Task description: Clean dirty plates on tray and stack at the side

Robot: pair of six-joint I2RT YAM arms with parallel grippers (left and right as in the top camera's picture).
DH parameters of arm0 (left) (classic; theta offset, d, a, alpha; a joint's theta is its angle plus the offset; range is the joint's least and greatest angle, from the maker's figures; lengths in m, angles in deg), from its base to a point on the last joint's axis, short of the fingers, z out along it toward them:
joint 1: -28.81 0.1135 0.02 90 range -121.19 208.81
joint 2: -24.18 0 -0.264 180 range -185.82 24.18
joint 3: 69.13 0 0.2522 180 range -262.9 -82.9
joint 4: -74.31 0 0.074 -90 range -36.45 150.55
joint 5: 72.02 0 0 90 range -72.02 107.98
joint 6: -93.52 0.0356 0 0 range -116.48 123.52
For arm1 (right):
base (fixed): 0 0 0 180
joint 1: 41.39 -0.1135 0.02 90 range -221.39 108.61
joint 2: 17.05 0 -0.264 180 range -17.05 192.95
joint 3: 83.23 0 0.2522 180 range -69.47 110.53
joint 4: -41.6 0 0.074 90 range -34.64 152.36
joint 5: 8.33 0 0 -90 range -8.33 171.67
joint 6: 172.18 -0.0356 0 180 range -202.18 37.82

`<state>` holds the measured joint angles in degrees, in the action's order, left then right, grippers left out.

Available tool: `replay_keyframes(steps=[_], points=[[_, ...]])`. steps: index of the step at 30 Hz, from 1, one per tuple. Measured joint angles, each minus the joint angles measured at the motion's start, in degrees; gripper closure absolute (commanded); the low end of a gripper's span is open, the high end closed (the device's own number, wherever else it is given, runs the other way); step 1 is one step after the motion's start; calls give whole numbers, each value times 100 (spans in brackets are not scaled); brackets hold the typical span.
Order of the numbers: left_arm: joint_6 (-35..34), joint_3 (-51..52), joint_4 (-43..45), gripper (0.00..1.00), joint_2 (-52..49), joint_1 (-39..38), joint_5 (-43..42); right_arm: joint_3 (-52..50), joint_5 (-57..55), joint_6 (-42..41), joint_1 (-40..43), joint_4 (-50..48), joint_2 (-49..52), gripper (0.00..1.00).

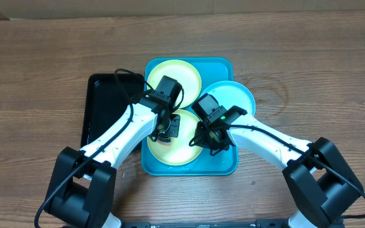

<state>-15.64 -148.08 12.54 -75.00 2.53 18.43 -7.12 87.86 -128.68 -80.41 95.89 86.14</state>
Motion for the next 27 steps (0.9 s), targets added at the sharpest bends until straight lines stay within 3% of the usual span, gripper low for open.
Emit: replay_keyframes(steps=[20,27], points=[[9,-20,219,96,-664,0,66,-4,0,-2,-2,-4,0,96],[533,-61,201,96,-726,13,-105,-11,-2,-2,0,2,0,96]])
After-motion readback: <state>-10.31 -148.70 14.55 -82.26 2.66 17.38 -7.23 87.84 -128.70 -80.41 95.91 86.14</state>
